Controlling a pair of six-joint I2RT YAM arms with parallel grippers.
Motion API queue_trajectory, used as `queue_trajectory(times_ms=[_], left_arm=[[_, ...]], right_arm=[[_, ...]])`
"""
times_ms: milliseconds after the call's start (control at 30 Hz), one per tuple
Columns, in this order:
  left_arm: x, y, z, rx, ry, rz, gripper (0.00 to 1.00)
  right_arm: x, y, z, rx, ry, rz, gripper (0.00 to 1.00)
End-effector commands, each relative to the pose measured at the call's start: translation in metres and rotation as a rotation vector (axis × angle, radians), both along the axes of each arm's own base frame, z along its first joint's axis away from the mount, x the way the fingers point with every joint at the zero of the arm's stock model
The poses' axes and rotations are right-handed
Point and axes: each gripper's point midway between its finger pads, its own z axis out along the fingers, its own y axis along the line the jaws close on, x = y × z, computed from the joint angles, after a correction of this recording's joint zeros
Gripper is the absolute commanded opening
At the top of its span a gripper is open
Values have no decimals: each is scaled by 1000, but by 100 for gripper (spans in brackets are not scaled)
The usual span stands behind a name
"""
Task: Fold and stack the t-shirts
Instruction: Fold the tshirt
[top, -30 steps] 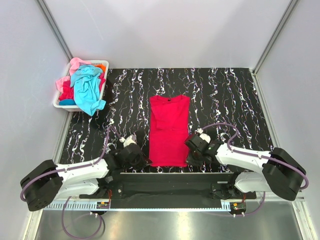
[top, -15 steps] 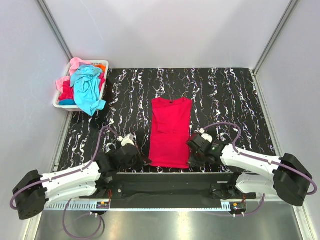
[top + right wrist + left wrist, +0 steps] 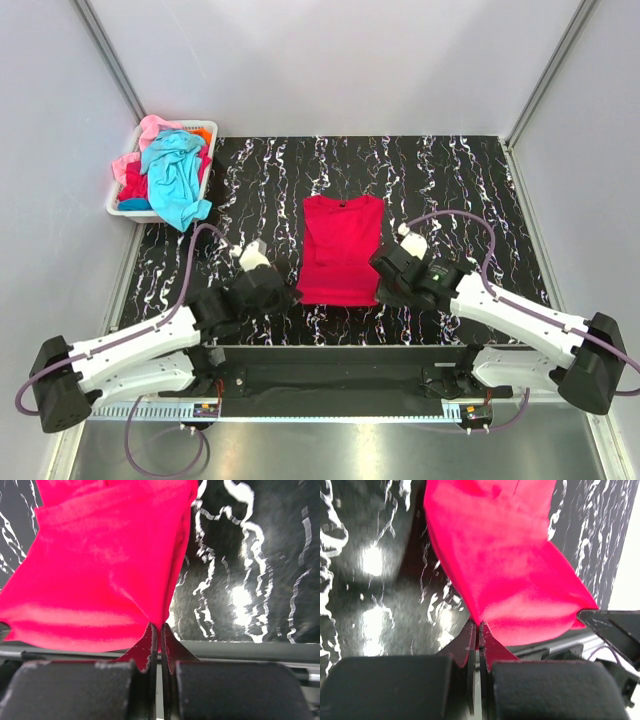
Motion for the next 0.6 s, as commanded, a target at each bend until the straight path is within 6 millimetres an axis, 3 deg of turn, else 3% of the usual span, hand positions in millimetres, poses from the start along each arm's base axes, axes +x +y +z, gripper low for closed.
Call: queue_trajectory(times_ms=[0,67,133,167,233,267,400,567], left_arm=[[27,3,29,83,-115,53,0],[40,-1,46,104,-159,64,0],[52,-2,47,152,-166,70,0],[59,-7,61,141,-186,75,0],[72,-8,62,186,-194,87,0],[79,-12,73,176,-209,94,0],[107,-7,77,218,-213,141,0],[141,0,76,250,-207,179,0]], right_arm=[[17,-14,21,-98,-106,-6,0],[25,-16,26,-133,-138,-6,0],[36,-16,38,-155,-182,-16,0],[41,-16,41,-171,-200,-9,0],[54,-17,51,-189,-224,-26,0],[59,-19,53,-212,-232,-19,0],[92,-25,63,-228,-268,-40,0],[138,-35,61,-205,-300,-33,0]])
